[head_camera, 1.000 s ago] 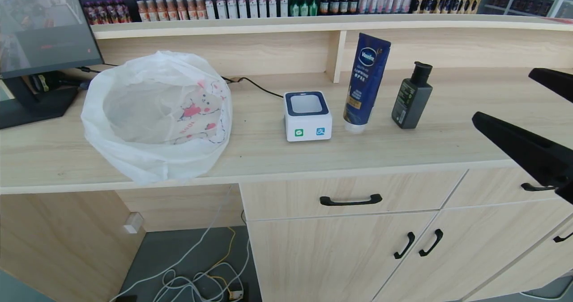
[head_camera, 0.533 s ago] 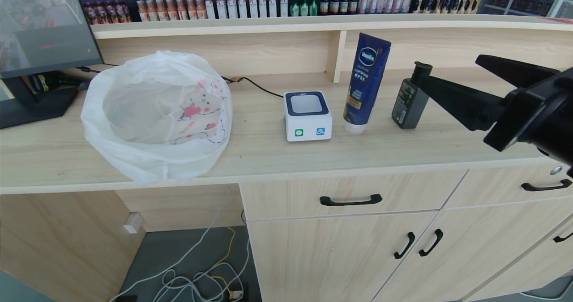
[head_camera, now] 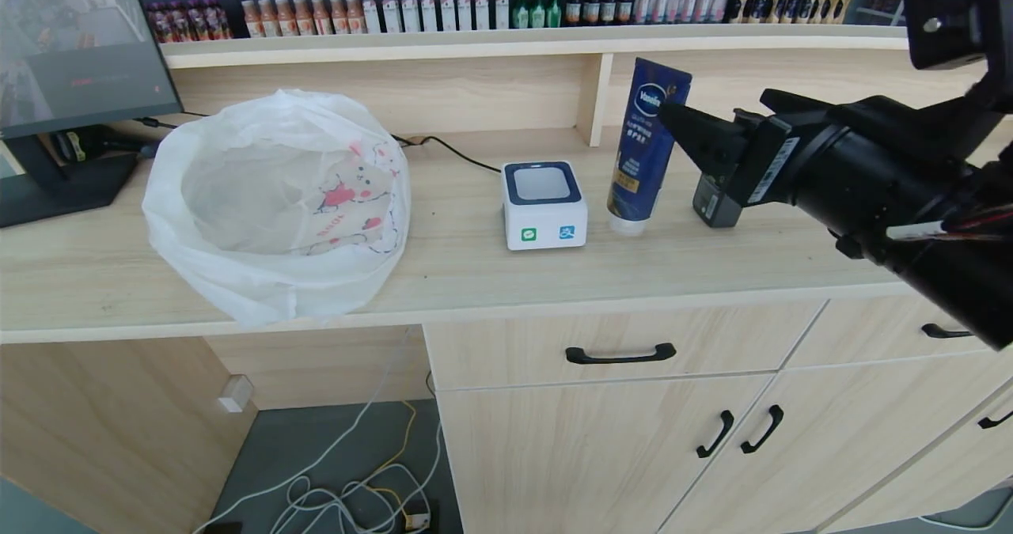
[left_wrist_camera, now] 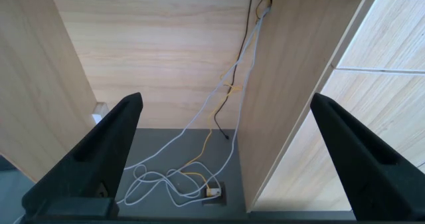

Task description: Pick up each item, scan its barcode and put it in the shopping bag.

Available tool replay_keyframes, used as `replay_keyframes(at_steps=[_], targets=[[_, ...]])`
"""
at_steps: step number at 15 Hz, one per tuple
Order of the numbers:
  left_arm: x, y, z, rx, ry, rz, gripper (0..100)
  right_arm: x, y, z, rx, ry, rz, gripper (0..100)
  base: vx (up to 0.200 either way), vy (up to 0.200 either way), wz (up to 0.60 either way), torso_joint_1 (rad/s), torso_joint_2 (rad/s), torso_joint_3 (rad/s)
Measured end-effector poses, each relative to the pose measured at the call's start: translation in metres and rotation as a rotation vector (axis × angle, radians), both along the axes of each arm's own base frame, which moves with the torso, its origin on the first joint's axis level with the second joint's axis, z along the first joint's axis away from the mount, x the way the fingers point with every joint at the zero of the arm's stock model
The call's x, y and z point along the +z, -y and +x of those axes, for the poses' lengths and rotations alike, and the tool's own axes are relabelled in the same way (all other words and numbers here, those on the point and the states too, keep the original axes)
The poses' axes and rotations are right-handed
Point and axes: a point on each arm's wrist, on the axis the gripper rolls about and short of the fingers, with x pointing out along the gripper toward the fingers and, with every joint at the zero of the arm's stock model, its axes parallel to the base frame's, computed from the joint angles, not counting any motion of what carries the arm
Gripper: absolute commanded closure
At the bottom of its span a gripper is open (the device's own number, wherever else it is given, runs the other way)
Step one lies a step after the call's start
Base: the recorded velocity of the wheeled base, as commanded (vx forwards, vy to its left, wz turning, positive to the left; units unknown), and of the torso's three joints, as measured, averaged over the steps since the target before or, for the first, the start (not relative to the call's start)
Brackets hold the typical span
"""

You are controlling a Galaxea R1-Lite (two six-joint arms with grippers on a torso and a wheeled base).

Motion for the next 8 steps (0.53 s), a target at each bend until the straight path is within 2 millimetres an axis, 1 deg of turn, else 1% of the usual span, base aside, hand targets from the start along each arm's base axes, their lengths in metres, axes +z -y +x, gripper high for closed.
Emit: replay_keyframes(at_steps=[2,4,6,8], targets=[[0.000,0.000,0.000,0.000,0.000,0.000,0,0.004,-0.012,0.019,-0.047,-0.013,0.095,0,0.000,0.000,0.00,0.000,0.00,0.000],[0.000,0.000,0.000,0.000,0.000,0.000,0,0.003,-0.021,0.034,-0.065,-0.023,0.127,0,0.000,0.000,0.00,0.000,0.00,0.000],[0.000,0.000,0.000,0.000,0.000,0.000,0,-0.004,-0.022,0.049,-0.093,-0.036,0.117,0,0.000,0.000,0.00,0.000,0.00,0.000],[0.000,0.000,0.000,0.000,0.000,0.000,0,-0.010,-0.024,0.060,-0.105,-0.048,0.108,0,0.000,0.000,0.00,0.000,0.00,0.000]])
